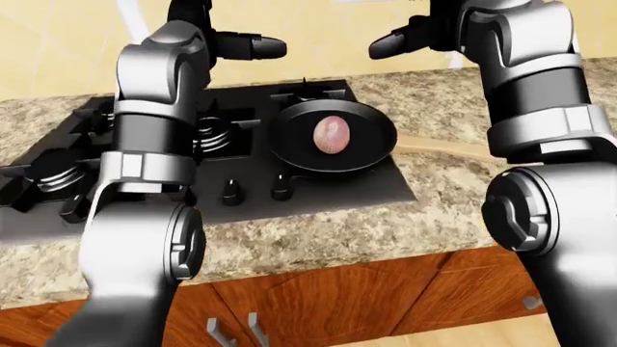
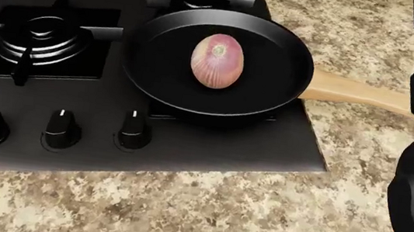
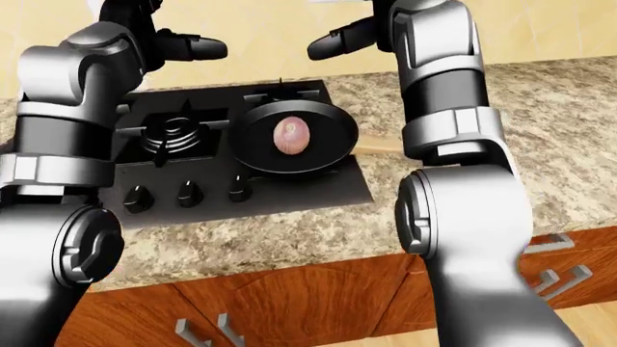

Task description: Pick the onion from the pan and place it in the bowl.

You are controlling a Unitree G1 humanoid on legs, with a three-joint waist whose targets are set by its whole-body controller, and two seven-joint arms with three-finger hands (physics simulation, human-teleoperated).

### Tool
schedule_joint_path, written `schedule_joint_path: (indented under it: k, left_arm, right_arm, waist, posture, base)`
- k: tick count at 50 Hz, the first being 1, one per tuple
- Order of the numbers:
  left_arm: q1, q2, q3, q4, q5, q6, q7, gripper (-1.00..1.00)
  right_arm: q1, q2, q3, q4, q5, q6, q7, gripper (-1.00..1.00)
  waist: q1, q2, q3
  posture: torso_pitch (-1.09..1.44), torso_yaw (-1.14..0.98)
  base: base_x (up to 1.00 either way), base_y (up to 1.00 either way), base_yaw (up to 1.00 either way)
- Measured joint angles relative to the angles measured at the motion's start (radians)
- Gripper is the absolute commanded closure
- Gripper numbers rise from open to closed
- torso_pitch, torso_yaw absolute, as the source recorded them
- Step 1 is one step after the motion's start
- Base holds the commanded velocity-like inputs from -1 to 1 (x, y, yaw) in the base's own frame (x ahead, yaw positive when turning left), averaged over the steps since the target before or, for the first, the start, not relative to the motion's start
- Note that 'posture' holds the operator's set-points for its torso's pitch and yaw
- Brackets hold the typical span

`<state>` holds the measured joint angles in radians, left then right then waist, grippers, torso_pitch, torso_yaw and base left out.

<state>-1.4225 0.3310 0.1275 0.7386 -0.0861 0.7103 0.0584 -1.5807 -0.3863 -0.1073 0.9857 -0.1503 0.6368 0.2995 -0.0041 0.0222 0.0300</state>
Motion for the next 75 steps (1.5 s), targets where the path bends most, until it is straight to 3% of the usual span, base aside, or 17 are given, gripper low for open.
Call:
schedule_joint_path:
  k: [3, 7, 14, 16, 18, 21, 24, 27, 30, 34, 37, 40, 47, 57, 75]
  left_arm:
    - [-0.002, 0.001, 0.000, -0.004, -0.001, -0.006, 0.000, -1.00]
    - [0.021, 0.014, 0.010, 0.025, 0.006, 0.008, 0.005, -1.00]
    - [0.002, 0.015, 0.006, 0.011, 0.006, 0.013, 0.003, -1.00]
    - [-0.003, 0.017, 0.007, 0.008, 0.007, 0.007, 0.003, -1.00]
    - [-0.010, 0.017, 0.008, 0.010, 0.007, 0.000, 0.003, -1.00]
    - [0.004, -0.001, -0.003, 0.010, 0.003, -0.004, -0.001, -1.00]
    - [0.011, -0.006, -0.008, 0.020, -0.004, 0.011, -0.008, -1.00]
    - [-0.003, 0.005, -0.002, 0.002, -0.001, 0.009, -0.007, -1.00]
    - [-0.005, 0.011, 0.000, -0.007, 0.004, 0.005, -0.006, -1.00]
    - [0.019, 0.021, 0.003, 0.019, 0.011, 0.013, -0.007, -1.00]
    - [0.025, 0.028, 0.007, 0.036, 0.017, 0.017, -0.008, -1.00]
    - [0.022, 0.034, 0.008, 0.032, 0.020, 0.014, -0.012, -1.00]
    - [0.011, 0.052, 0.012, 0.031, 0.026, -0.016, -0.021, -1.00]
    - [0.027, 0.071, 0.017, 0.082, 0.038, -0.051, -0.030, -1.00]
    - [0.034, 0.098, 0.022, 0.165, 0.059, -0.112, -0.038, -1.00]
  right_arm:
    - [-0.001, 0.003, 0.000, 0.001, 0.001, -0.006, -0.001, -1.00]
    - [0.017, 0.028, 0.011, 0.021, 0.010, 0.001, 0.010, -1.00]
    - [-0.003, 0.012, 0.004, 0.002, 0.005, 0.001, 0.006, -1.00]
    - [-0.008, 0.014, 0.005, -0.006, 0.007, -0.006, 0.006, -1.00]
    - [-0.011, 0.013, 0.005, -0.008, 0.008, -0.010, 0.007, -1.00]
    - [0.005, 0.003, 0.000, -0.001, 0.004, -0.008, 0.003, -1.00]
    - [0.010, -0.002, 0.000, 0.017, -0.003, 0.010, 0.000, -1.00]
    - [-0.004, -0.003, -0.001, -0.001, -0.002, 0.006, 0.003, -1.00]
    - [-0.013, 0.002, 0.000, -0.003, 0.004, 0.000, 0.012, -1.00]
    - [-0.013, 0.012, 0.046, 0.003, -0.004, -0.031, 0.071, -1.00]
    - [-0.046, 0.016, 0.027, 0.016, -0.008, -0.077, 0.104, -1.00]
    - [-0.078, 0.002, 0.048, 0.029, -0.028, -0.128, 0.137, -1.00]
    - [-0.107, -0.004, 0.085, 0.031, -0.121, -0.127, 0.267, -1.00]
    - [-0.082, 0.033, 0.111, 0.076, -0.269, -0.176, 0.380, -1.00]
    - [-0.086, 0.063, 0.120, 0.070, -0.457, -0.285, 0.486, -1.00]
  waist:
    - [-0.005, 0.056, -0.009]
    - [0.009, 0.048, 0.010]
    - [0.005, -0.017, -0.004]
    - [0.011, -0.044, -0.009]
    - [0.015, -0.086, -0.014]
    - [0.001, -0.069, 0.001]
    - [-0.005, -0.060, -0.015]
    - [-0.005, -0.042, 0.011]
    - [-0.013, -0.008, 0.032]
    - [-0.004, -0.023, 0.045]
    - [-0.001, -0.025, 0.048]
    - [-0.001, -0.025, 0.041]
    - [-0.005, -0.016, 0.027]
    - [-0.009, -0.002, 0.034]
    - [-0.011, 0.003, 0.029]
  posture:
    - [0.00, 0.00]
    - [0.00, 0.00]
    - [0.00, 0.00]
    - [0.00, 0.00]
    - [0.00, 0.00]
    - [0.00, 0.00]
    - [0.00, 0.00]
    - [0.00, 0.00]
    - [0.00, 0.00]
    - [0.00, 0.00]
    - [0.00, 0.00]
    - [0.00, 0.00]
    - [0.00, 0.00]
    - [0.00, 0.00]
    - [0.00, 0.00]
  base:
    - [0.14, 0.00, 0.00]
    - [0.15, 0.00, 0.00]
    - [0.14, 0.00, 0.00]
    - [0.14, 0.00, 0.00]
    - [0.14, 0.00, 0.00]
    - [0.14, 0.00, 0.00]
    - [0.09, 0.00, 0.00]
    - [0.00, 0.00, 0.00]
    - [0.00, 0.00, 0.00]
    - [0.00, 0.00, 0.00]
    - [0.00, 0.00, 0.00]
    - [0.00, 0.00, 0.00]
    - [0.00, 0.00, 0.00]
    - [0.00, 0.00, 0.00]
    - [0.00, 0.00, 0.00]
